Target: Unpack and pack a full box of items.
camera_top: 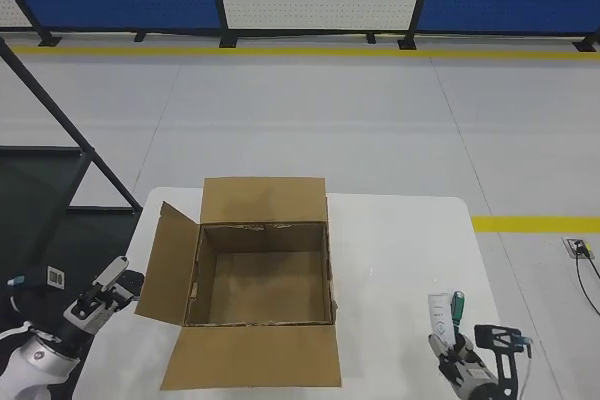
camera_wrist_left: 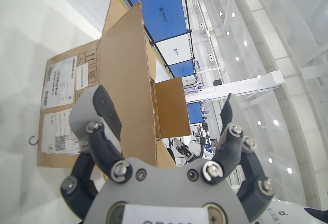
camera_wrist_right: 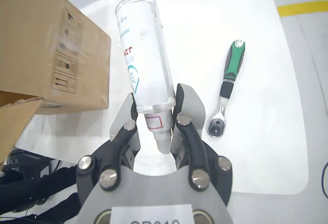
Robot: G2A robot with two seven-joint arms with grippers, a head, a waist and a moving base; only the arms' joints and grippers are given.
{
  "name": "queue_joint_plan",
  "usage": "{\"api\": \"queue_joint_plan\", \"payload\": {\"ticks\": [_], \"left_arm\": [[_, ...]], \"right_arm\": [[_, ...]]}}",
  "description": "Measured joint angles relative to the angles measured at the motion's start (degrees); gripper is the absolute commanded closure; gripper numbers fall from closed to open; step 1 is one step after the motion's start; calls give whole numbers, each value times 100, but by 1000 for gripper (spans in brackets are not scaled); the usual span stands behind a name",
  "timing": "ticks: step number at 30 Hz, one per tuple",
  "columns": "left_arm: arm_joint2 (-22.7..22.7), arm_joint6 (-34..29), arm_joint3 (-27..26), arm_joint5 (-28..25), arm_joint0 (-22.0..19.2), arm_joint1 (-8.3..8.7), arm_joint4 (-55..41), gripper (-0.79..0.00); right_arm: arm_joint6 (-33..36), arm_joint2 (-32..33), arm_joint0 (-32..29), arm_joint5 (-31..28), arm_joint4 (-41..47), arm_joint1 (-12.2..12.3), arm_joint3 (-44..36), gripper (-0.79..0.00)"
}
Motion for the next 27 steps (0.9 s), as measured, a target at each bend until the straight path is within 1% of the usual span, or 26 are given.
{"api": "queue_joint_plan", "payload": {"ticks": [5,9,12,15,16,17,18,20,21,23,24,25,26,27], "left_arm": [[68,48,-41,22,-12,-8,63,-785],[77,133,-66,16,-6,-19,61,-785],[70,208,-82,9,18,-28,41,-785],[65,273,-85,17,20,-36,32,-785],[65,283,-87,19,16,-38,32,-785],[66,291,-89,22,11,-39,32,-785],[66,300,-93,28,5,-41,31,-785],[70,312,-101,36,-6,-44,35,-785],[73,314,-103,40,-11,-45,39,-785],[86,312,-107,47,-23,-47,55,-785],[91,311,-108,49,-27,-48,61,-785],[96,308,-108,49,-31,-49,69,-785],[99,304,-108,49,-35,-50,77,-785],[101,300,-108,47,-38,-51,78,-785]], "right_arm": [[234,-287,753,-8,212,17,995,0],[309,-479,1280,305,234,15,1758,0],[394,-509,1520,435,255,25,2107,0],[440,-471,1621,501,296,42,2290,0],[446,-470,1635,519,286,47,2307,-148],[451,-470,1641,522,280,52,2316,-274],[458,-466,1638,523,273,59,2314,-326],[460,-452,1606,511,290,72,2269,-388],[452,-443,1583,509,299,76,2242,-468],[432,-432,1528,518,305,87,2168,-576],[423,-435,1499,531,305,90,2130,-646],[411,-442,1467,546,300,93,2087,-757],[393,-453,1422,565,289,97,2026,-785],[379,-460,1387,577,279,100,1977,-785]]}}
